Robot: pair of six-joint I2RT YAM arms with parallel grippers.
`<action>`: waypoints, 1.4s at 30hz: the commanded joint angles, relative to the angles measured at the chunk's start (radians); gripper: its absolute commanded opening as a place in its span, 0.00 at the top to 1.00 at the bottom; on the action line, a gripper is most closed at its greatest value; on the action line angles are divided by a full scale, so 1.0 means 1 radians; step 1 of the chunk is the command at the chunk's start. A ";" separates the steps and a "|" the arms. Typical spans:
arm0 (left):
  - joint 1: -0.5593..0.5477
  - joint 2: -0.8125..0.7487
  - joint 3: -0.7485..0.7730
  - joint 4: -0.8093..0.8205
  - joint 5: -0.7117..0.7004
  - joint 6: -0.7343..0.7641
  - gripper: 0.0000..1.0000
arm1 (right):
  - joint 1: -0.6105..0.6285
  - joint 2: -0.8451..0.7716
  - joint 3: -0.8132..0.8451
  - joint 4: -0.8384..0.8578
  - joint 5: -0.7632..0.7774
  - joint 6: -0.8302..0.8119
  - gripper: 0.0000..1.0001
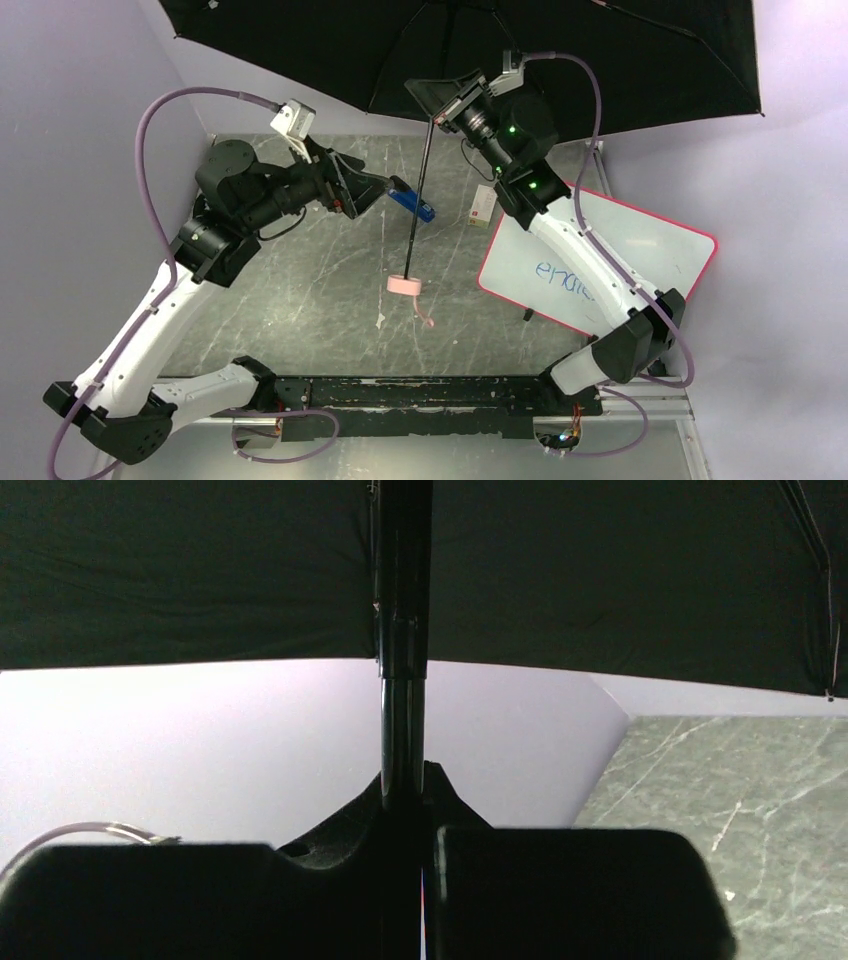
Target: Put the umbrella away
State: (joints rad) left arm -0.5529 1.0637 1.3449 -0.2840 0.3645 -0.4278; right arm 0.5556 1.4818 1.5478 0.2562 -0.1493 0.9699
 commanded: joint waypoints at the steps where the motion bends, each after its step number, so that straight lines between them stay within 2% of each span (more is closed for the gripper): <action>1: -0.046 0.004 0.022 0.147 -0.014 -0.034 0.02 | 0.046 -0.047 -0.007 0.012 0.139 -0.088 1.00; 3: -0.067 0.022 0.033 0.150 -0.034 -0.033 0.02 | 0.061 -0.050 -0.006 0.003 0.147 -0.094 1.00; 6: -0.118 0.052 0.040 0.148 -0.077 -0.025 0.09 | 0.088 -0.053 -0.003 -0.009 0.197 -0.111 1.00; 10: -0.178 0.083 0.046 0.117 -0.179 0.003 0.12 | 0.116 -0.059 0.001 -0.019 0.233 -0.136 1.00; 15: -0.212 0.123 0.066 0.116 -0.229 0.026 0.13 | 0.155 -0.060 0.007 -0.026 0.255 -0.165 1.00; 19: -0.221 0.166 0.105 0.097 -0.261 0.053 0.19 | 0.184 -0.063 0.009 -0.028 0.275 -0.192 1.00; 25: -0.224 0.205 0.151 0.044 -0.305 0.093 0.35 | 0.219 -0.073 0.017 -0.043 0.309 -0.235 1.00; 34: -0.228 0.227 0.148 0.040 -0.321 0.078 0.52 | 0.290 -0.070 0.034 -0.075 0.411 -0.263 1.00; 42: -0.228 0.210 0.135 0.033 -0.332 0.079 0.79 | 0.320 -0.074 0.027 -0.076 0.459 -0.284 1.00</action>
State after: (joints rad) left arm -0.7761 1.2835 1.4635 -0.2409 0.0696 -0.3561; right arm 0.8604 1.4460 1.5410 0.1295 0.2798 0.7094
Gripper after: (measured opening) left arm 0.261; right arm 0.121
